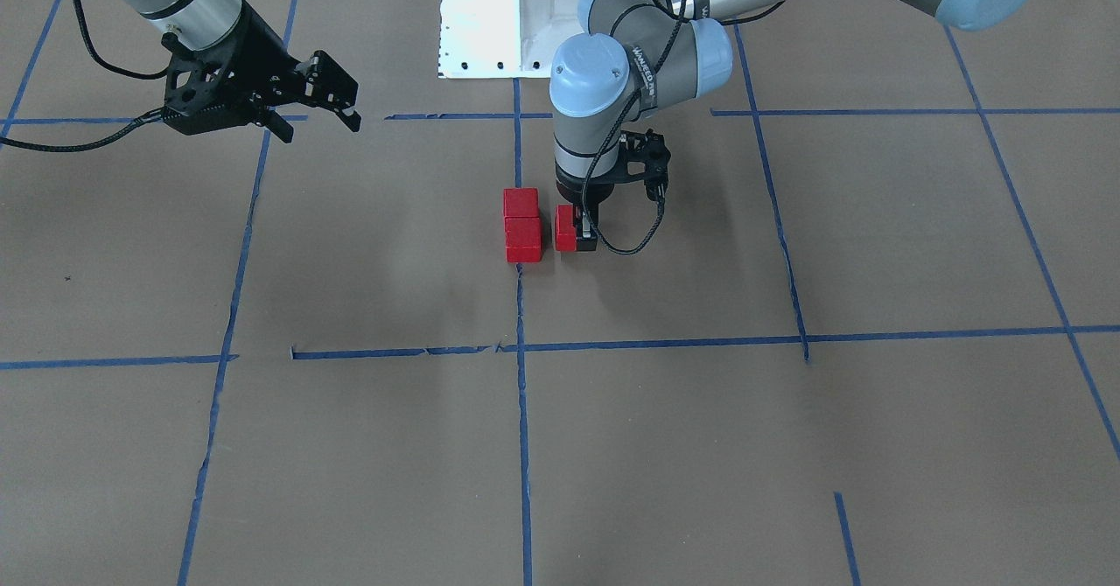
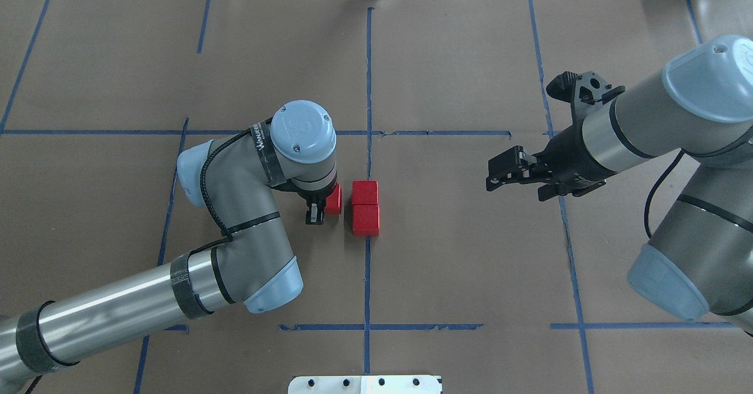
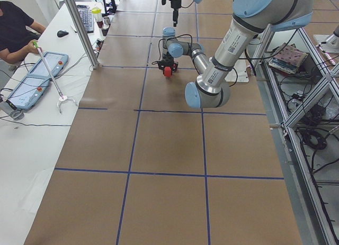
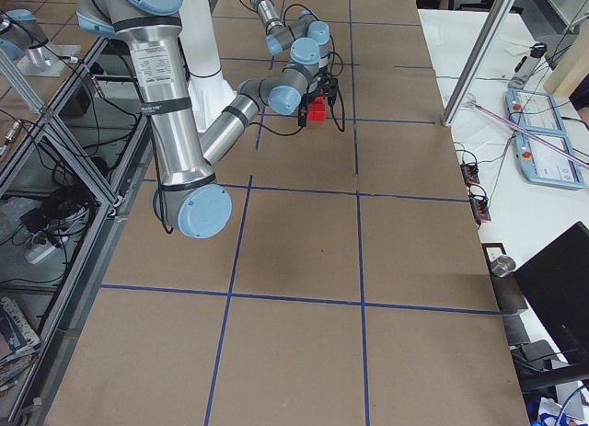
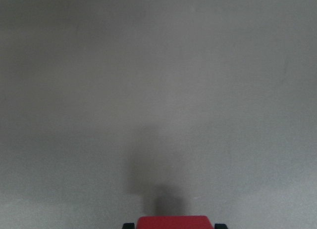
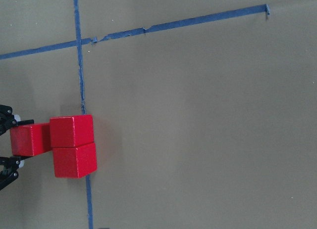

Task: Form red blocks into L shape at center
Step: 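Carry the cube with the left gripper beside the farther stacked cube, then lower the cube into place and open the left gripper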

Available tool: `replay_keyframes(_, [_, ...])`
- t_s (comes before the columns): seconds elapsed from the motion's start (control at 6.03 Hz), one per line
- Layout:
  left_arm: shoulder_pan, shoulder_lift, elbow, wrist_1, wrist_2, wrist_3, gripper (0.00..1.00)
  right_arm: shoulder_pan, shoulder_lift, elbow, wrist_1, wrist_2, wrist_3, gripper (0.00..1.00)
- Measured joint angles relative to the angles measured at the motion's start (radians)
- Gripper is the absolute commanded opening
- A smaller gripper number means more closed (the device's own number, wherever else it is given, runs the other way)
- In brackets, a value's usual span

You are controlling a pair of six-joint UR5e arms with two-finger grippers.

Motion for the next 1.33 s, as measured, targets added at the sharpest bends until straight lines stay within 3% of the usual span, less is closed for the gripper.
replay_keyframes(1.33, [0.002, -0.052, 0.062, -0.008, 0.006, -0.08, 0.02, 0.001, -0.001, 0.0, 0.0, 0.001, 0.0, 1.0])
